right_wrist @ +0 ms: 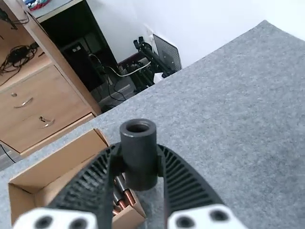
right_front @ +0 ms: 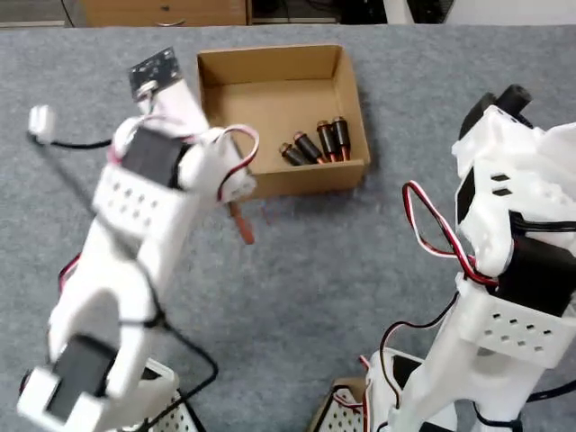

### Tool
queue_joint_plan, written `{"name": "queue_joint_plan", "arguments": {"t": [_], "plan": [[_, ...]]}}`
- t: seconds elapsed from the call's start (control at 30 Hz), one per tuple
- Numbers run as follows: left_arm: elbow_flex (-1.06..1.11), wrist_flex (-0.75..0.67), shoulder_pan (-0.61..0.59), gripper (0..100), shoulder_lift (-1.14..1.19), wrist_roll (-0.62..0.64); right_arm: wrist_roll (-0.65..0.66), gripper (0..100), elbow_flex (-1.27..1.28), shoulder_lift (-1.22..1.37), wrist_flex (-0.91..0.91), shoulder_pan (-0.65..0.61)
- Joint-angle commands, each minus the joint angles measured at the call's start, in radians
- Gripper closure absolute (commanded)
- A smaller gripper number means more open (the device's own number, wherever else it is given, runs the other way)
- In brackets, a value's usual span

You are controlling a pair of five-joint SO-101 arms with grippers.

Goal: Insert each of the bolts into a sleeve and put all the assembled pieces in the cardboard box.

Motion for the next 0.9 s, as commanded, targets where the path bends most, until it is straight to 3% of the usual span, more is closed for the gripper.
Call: {"name": "queue_joint_plan", "arguments": {"t": [0.0,0.17,0.4,0.6,0.87], "plan": [[0.046,0.012,-0.009,98,-0.177,-0.103,0.066,99.7,-0.007,-0.004,0.041,-0.073],[0.048,0.011,-0.011,98,-0.358,-0.308,0.146,99.7,-0.008,-0.004,0.150,-0.251],[0.155,-0.040,-0.069,98,-0.532,-0.427,0.273,99.7,-0.001,-0.004,0.212,-0.458],[0.431,-0.190,-0.138,98,-0.742,-0.445,0.298,99.7,0.025,-0.002,0.313,-0.615],[0.689,-0.351,-0.137,98,-0.877,-0.445,0.301,99.7,0.331,-0.021,0.252,-0.777]]}}
